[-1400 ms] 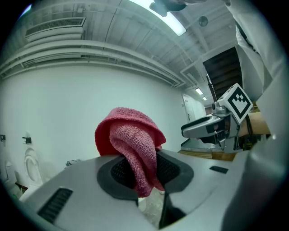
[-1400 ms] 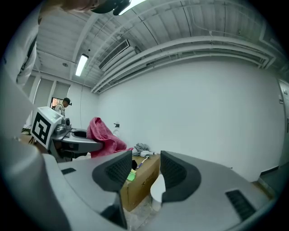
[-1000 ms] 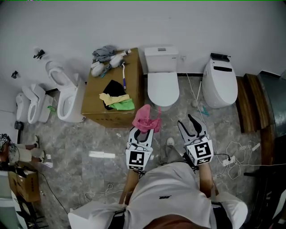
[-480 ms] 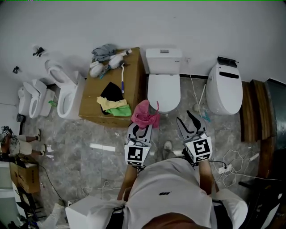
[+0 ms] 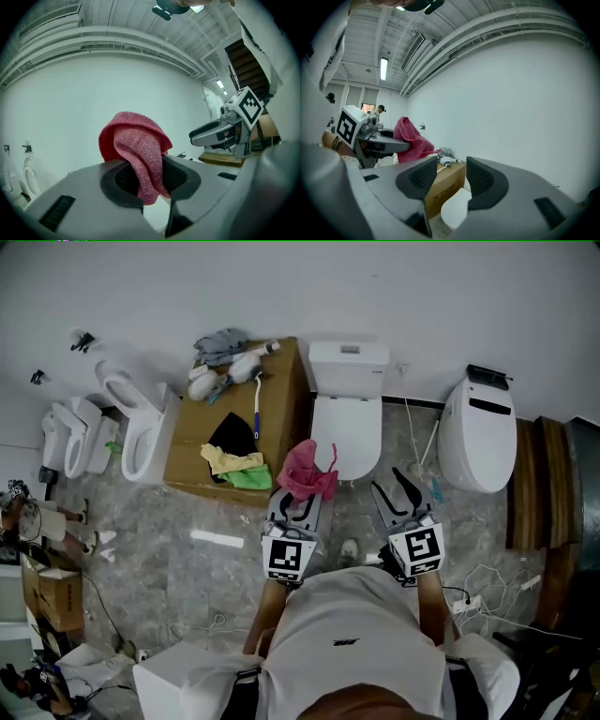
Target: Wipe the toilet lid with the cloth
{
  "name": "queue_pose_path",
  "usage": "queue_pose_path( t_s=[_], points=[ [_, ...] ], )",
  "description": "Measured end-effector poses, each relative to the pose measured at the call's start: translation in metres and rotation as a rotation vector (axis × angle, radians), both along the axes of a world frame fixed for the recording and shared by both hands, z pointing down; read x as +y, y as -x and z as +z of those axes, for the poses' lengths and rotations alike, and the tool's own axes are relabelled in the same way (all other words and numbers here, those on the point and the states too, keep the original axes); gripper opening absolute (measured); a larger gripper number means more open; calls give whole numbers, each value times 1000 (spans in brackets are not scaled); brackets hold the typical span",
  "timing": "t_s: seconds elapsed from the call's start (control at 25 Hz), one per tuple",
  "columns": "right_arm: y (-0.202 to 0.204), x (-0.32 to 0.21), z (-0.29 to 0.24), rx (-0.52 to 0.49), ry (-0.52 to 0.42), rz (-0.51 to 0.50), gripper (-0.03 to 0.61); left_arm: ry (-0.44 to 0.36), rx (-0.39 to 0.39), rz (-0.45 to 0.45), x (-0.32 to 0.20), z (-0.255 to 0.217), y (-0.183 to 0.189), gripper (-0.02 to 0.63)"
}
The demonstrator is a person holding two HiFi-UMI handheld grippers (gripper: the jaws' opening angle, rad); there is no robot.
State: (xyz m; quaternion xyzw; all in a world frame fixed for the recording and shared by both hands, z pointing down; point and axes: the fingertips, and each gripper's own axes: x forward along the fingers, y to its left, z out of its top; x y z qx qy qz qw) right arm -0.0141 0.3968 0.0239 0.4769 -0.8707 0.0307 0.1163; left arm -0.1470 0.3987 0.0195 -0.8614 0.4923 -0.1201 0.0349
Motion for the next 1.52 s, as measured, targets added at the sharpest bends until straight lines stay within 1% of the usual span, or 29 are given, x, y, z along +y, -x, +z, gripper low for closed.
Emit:
queue_pose_path(
  t_s=[0.28,0.48,0.64,0.92,1.24,1.52],
  points=[
    [-7,-25,0,-6,-3,5,207,-1,3,4,-25,3,-9,109],
    [-15,-44,8,2,8,25,207,13,8,22,-46,13,-16,109],
    [-27,-76,18,14,22,36,207,29,2,35,-81,20,-26,109],
    [-29,-119,27,18,38,65,207,38,7,60,-128,28,-28,109],
    [-22,-182,38,18,77,120,207,67,18,117,-199,39,-23,109],
    [-10,-248,48,18,107,171,206,90,35,169,-269,47,-13,109]
  ],
)
